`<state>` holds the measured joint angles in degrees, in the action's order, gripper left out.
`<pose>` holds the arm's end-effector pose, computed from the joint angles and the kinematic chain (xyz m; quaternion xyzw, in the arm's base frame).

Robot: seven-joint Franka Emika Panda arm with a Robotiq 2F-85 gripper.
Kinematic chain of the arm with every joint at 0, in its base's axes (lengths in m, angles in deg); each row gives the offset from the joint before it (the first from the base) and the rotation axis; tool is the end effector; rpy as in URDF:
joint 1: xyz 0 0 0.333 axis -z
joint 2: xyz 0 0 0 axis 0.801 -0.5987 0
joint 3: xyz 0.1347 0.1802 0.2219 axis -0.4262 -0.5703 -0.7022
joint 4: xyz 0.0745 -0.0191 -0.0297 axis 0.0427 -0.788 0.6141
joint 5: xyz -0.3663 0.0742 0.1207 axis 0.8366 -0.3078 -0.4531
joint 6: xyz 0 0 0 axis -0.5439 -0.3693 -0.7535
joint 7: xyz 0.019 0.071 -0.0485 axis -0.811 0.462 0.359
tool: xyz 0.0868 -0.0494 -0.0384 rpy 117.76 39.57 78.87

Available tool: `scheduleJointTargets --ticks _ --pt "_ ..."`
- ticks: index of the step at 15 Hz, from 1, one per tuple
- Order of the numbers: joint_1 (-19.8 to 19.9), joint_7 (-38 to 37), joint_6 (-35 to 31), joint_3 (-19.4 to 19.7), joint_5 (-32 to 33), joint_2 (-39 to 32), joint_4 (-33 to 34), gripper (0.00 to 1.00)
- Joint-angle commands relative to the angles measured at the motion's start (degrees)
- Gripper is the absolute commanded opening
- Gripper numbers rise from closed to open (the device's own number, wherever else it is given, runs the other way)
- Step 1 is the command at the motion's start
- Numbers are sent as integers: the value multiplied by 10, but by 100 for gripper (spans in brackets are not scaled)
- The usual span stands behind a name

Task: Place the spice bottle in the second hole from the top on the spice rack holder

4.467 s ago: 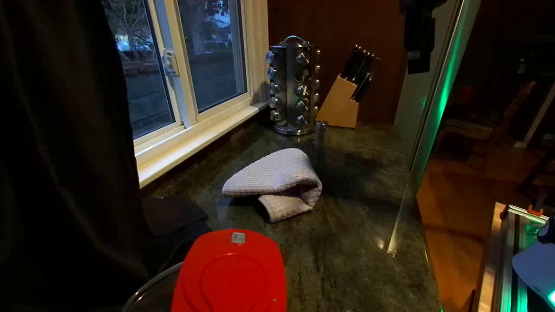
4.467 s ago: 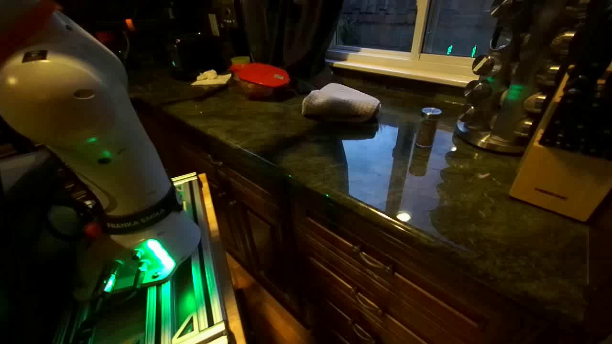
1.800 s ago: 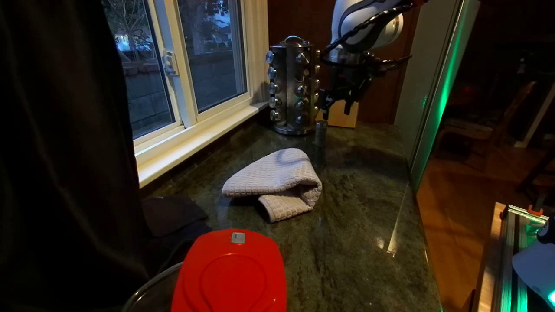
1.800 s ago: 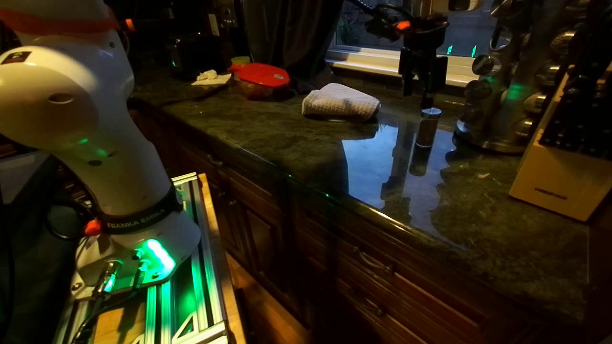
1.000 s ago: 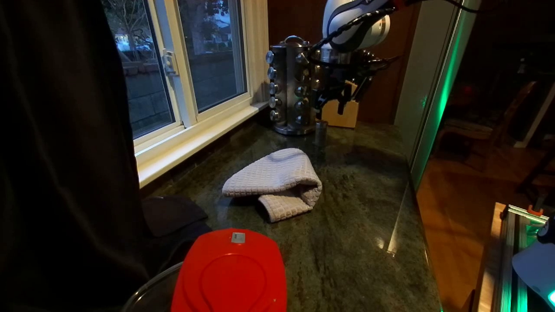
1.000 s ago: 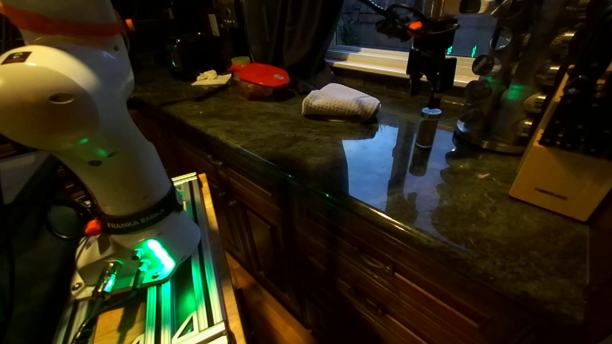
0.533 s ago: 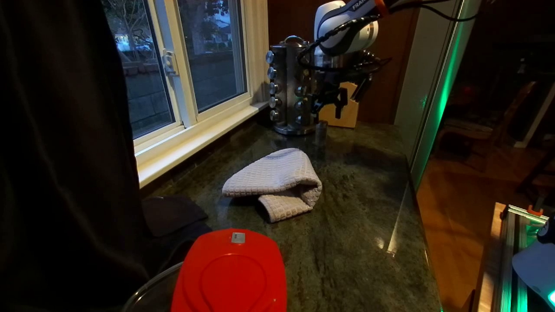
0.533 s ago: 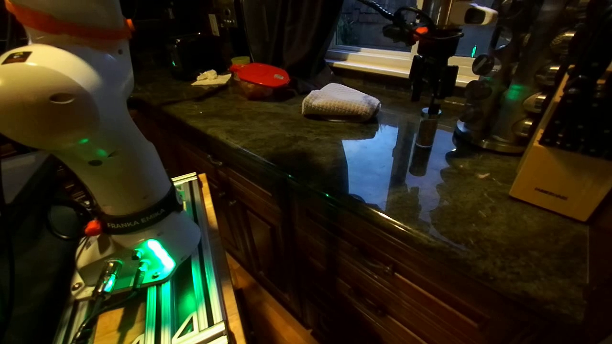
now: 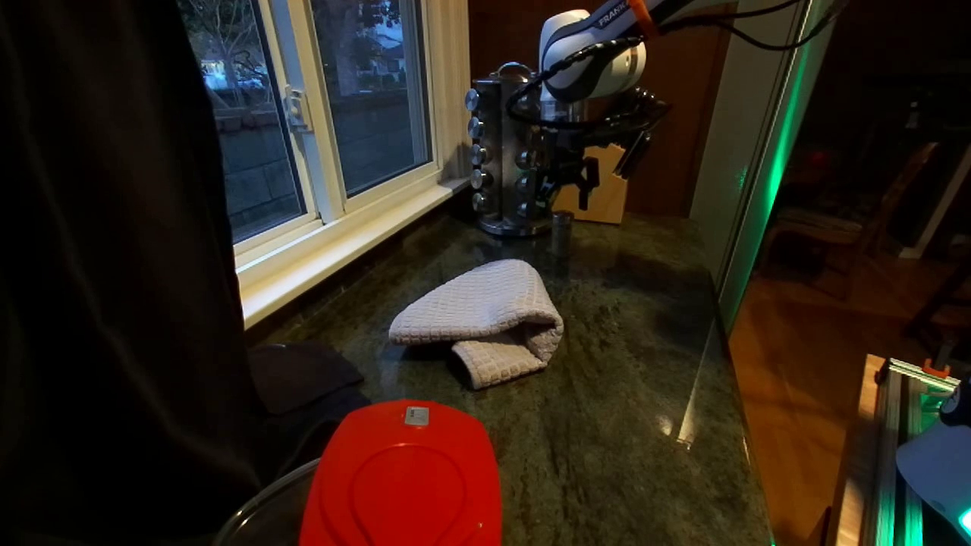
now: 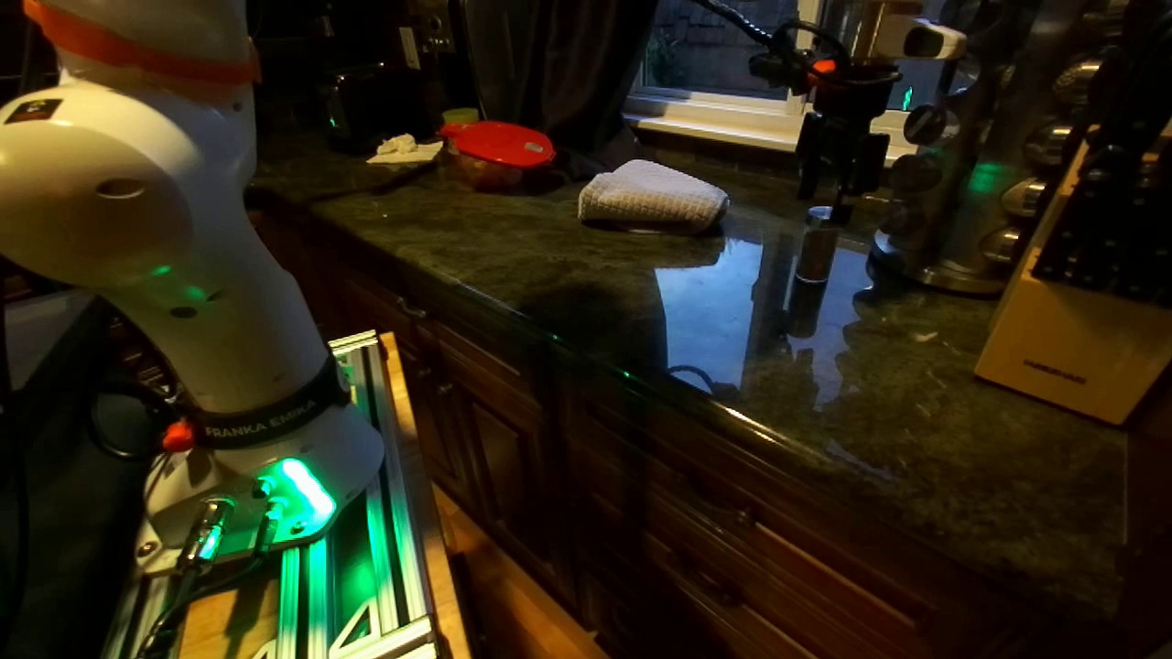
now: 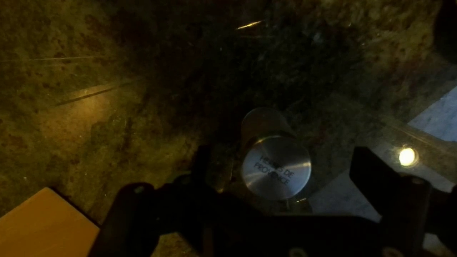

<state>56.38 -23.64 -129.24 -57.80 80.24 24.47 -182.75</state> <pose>0.6406 -0.0554 0.3570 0.9830 -0.1810 -0.0224 0.0192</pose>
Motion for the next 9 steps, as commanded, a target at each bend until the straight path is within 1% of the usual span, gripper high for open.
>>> scheduleJointTargets --ticks 1,8,9 --pt "-5 2 34 9 -19 -27 35 100" --pt "-3 2 53 14 -31 -53 61 100" --pt "-3 1 58 15 -32 -55 63 86"
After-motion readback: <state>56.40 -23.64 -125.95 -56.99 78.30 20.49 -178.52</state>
